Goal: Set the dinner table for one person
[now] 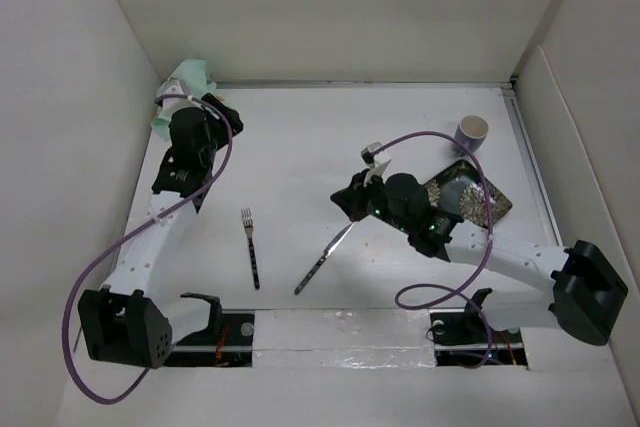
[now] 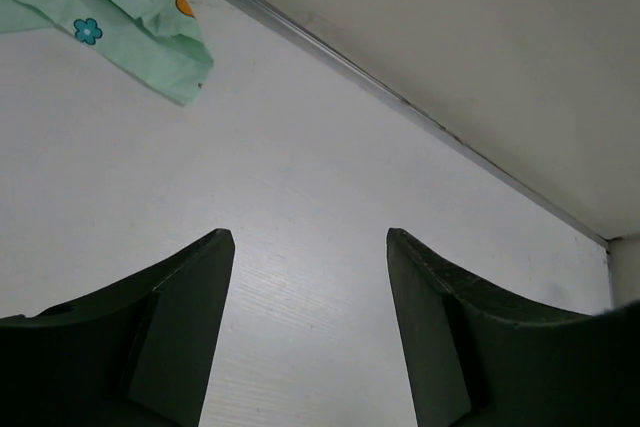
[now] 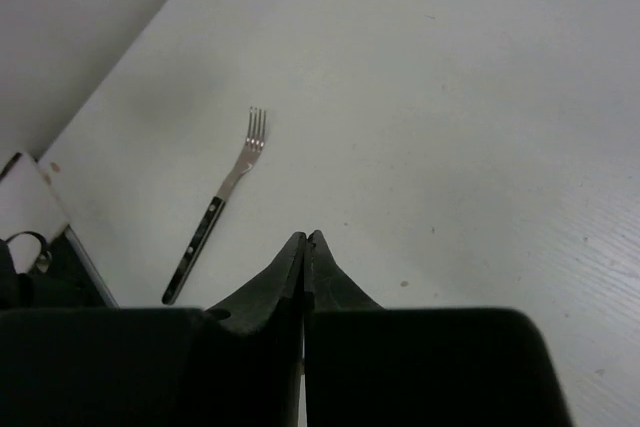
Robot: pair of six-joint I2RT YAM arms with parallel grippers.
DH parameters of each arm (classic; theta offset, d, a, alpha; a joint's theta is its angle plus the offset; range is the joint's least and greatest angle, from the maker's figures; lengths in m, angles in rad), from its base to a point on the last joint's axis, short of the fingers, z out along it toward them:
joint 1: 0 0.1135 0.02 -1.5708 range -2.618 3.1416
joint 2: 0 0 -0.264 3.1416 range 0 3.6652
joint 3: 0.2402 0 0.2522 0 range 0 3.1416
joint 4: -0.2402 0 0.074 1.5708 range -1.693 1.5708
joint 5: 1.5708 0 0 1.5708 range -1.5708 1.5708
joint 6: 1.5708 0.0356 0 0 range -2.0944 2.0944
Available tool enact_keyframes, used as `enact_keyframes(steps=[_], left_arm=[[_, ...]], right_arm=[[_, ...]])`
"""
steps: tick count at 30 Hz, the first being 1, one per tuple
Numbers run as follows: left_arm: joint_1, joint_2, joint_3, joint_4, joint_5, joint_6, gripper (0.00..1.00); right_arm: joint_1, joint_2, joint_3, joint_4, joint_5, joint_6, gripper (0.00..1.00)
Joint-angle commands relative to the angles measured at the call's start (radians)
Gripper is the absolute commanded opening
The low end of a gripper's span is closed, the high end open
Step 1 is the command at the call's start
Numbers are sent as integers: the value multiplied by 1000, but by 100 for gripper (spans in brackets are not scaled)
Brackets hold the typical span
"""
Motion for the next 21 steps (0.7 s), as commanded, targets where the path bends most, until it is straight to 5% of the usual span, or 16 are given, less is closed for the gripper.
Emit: enact_keyframes(steps=[1, 3, 7, 8, 12, 13, 15, 16, 19, 21], left_arm=[[3, 58, 28, 94, -82, 5, 59], [3, 148, 74, 110, -107, 31, 50], [3, 407, 302, -7, -287, 119, 0], [3, 529, 421, -115, -323, 126, 0], [14, 751, 618, -196, -395, 181, 0], [32, 812, 647, -205, -369, 188, 12], [61, 862, 733, -239, -299, 185, 33], [75, 885, 759, -249, -258, 176, 42], [109, 1001, 859, -280, -222, 177, 54], [109, 1049, 945, -314, -239, 200, 59]], right_arm=[[10, -14, -13, 88, 12, 10, 0], [19, -6, -11, 94, -5, 10, 0], [19, 5, -13, 92, 6, 13, 0], [19, 0, -13, 89, 12, 12, 0], [30, -6, -17, 83, 75, 7, 0], [30, -3, -16, 78, 79, 7, 3], [30, 2, -14, 74, 73, 3, 16], [30, 11, -10, 74, 81, 0, 34], [30, 32, -4, 80, 73, 0, 55], [30, 43, 1, 83, 53, -5, 58]])
